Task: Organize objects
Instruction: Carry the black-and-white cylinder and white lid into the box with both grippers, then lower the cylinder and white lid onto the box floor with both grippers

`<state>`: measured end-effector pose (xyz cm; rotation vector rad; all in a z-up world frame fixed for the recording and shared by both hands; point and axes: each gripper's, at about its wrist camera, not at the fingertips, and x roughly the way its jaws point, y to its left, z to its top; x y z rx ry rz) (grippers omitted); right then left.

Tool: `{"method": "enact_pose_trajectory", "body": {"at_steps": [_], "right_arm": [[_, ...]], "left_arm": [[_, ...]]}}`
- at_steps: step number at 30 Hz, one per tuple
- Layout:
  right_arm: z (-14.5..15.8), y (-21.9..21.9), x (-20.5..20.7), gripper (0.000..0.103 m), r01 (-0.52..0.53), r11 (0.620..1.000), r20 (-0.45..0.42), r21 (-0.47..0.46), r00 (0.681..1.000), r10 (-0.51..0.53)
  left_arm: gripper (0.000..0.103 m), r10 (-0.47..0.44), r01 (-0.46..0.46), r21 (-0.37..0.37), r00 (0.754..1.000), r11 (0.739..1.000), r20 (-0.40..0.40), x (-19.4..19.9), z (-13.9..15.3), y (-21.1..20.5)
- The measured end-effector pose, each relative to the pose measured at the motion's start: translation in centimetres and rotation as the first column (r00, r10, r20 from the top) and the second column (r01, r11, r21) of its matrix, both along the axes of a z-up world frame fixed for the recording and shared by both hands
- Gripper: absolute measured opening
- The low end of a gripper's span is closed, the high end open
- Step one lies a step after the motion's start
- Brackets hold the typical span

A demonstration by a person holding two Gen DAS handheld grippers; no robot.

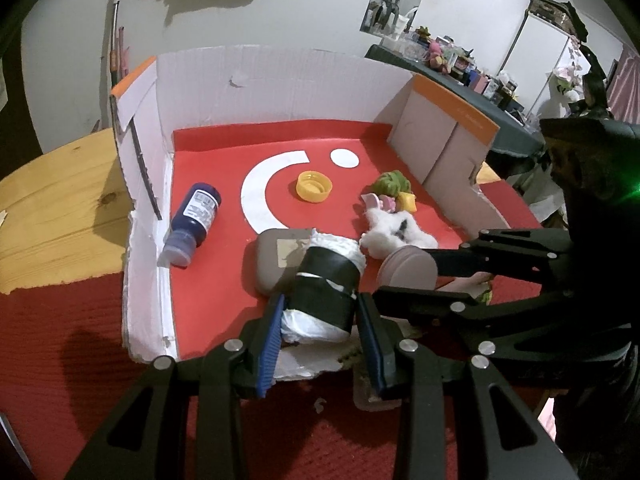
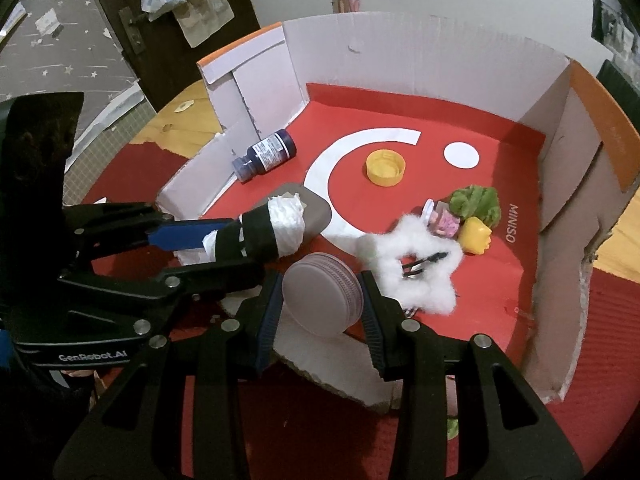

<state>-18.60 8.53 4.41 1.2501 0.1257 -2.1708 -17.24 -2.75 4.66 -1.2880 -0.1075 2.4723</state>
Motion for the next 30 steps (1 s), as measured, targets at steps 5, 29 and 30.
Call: {"method": "enact_pose_trajectory", "body": {"at_steps": [5,29,30], "right_arm": [[-0.3,-0.1,-0.3,0.036,-0.001,1.000,0.010,0.005,1.000,0.000],[-1.0,1.6,-2.4,0.036,0.061,0.998,0.055,0.032,0.997,-0.062],[-1.0,1.6,-2.5,0.036,0.063,0.997,0.055,0.033,0.996,-0.064]], "left_arm": [[0.038,0.008,-0.008,-0.001,1.000,1.000,-0.002,-0.2,-0.1,-0.2],[0.038,0.031,-0.031,-0.026,0.999,0.999,-0.009,-1.1,0.0,-0.4],[0.038,0.035,-0.035,-0.033,0.999,0.999,-0.012,-1.2,0.0,-0.3]]}}
